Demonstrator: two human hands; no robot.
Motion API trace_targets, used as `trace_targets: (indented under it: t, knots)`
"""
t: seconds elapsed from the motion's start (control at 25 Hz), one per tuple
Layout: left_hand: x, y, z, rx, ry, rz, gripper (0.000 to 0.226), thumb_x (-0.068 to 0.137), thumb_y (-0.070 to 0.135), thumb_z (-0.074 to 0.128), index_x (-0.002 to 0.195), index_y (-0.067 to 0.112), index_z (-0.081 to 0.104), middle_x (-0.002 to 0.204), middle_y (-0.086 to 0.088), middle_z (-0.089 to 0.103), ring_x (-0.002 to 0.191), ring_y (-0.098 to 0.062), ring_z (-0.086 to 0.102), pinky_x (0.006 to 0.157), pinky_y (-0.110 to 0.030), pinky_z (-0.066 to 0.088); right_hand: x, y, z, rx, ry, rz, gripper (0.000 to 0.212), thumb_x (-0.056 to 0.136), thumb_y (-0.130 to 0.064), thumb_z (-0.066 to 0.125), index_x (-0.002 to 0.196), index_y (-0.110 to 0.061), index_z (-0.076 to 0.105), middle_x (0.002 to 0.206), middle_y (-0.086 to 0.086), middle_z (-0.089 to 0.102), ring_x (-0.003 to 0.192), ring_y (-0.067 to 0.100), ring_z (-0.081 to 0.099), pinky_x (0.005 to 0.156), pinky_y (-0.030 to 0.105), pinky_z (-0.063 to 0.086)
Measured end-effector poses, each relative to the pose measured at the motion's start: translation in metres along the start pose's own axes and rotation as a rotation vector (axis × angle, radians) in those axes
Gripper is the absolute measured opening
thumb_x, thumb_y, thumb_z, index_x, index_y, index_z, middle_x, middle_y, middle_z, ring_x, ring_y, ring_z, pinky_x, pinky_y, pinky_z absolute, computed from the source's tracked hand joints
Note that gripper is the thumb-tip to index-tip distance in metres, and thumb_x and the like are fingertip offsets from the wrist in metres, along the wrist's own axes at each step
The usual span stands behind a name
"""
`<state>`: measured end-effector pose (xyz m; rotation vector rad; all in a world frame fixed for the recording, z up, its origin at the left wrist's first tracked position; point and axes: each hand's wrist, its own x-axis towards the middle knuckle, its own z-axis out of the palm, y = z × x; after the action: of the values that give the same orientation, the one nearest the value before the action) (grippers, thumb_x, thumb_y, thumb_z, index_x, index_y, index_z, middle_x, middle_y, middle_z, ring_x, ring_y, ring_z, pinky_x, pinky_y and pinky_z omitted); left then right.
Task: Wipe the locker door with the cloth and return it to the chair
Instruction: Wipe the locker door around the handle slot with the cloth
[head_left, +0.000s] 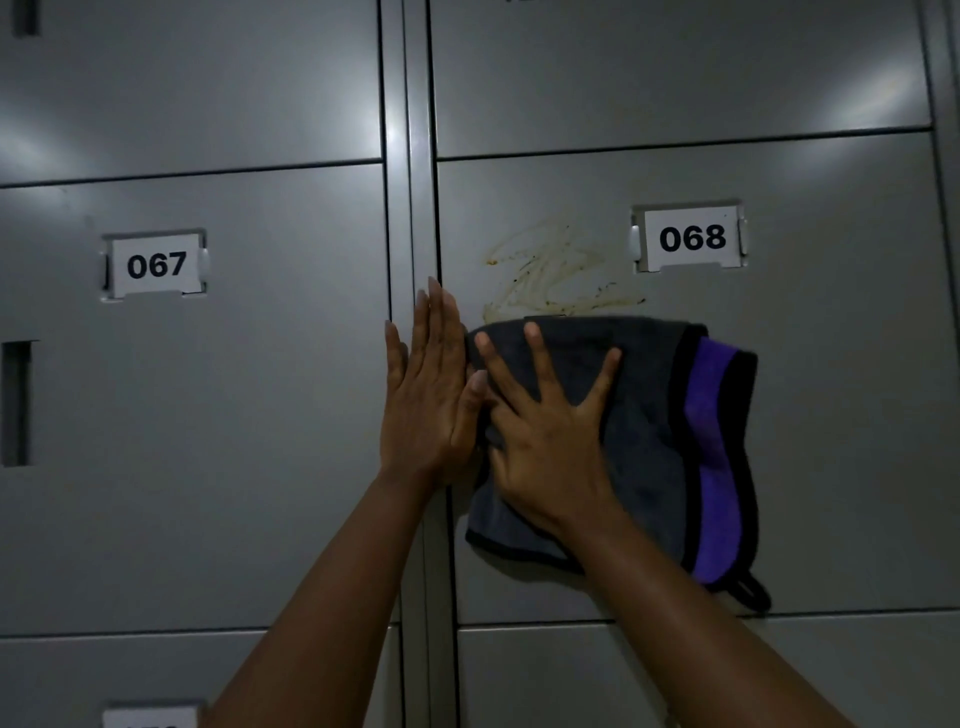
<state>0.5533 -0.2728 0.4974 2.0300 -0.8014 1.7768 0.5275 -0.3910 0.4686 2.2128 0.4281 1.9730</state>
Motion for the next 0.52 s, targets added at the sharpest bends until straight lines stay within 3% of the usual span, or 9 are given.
trace_targets:
  t: [0.24,0.36,0.52]
  knots:
    - [0.002,0.003,0.002,-0.019,0.026,-0.047,0.073,0.092,0.054,-0.005,0.144,0.002,-0.001,0.154,-0.017,-0.001,0.143,-0.019,-0.006,0.114,-0.033,-0.018,0.05,0.022,0.0,-0.072,0.049,-0.058,0.059,0.085,-0.046,0.032,0.14,-0.028,0.031,0.152,-0.001,0.026,0.141,0.031,0.009,0.097,0.068,-0.019]
    - [0.004,0.005,0.003,0.044,0.022,-0.072,0.073,0.091,0.054,-0.007,0.144,0.003,-0.002,0.155,-0.014,-0.004,0.143,-0.016,-0.009,0.113,-0.035,-0.019,0.066,0.03,0.0,-0.107,0.1,0.014,0.059,0.085,-0.05,0.037,0.14,-0.031,0.031,0.154,0.004,0.023,0.14,0.036,0.007,0.095,0.067,-0.021]
    - [0.007,0.008,0.005,0.147,0.026,-0.077,0.068,0.092,0.05,-0.006,0.143,0.004,-0.006,0.152,-0.009,-0.009,0.141,-0.01,-0.015,0.112,-0.038,-0.02,0.073,0.049,-0.006,-0.083,0.125,0.169,0.057,0.086,-0.048,0.041,0.14,-0.035,0.03,0.154,0.007,0.022,0.138,0.044,0.01,0.091,0.077,-0.012]
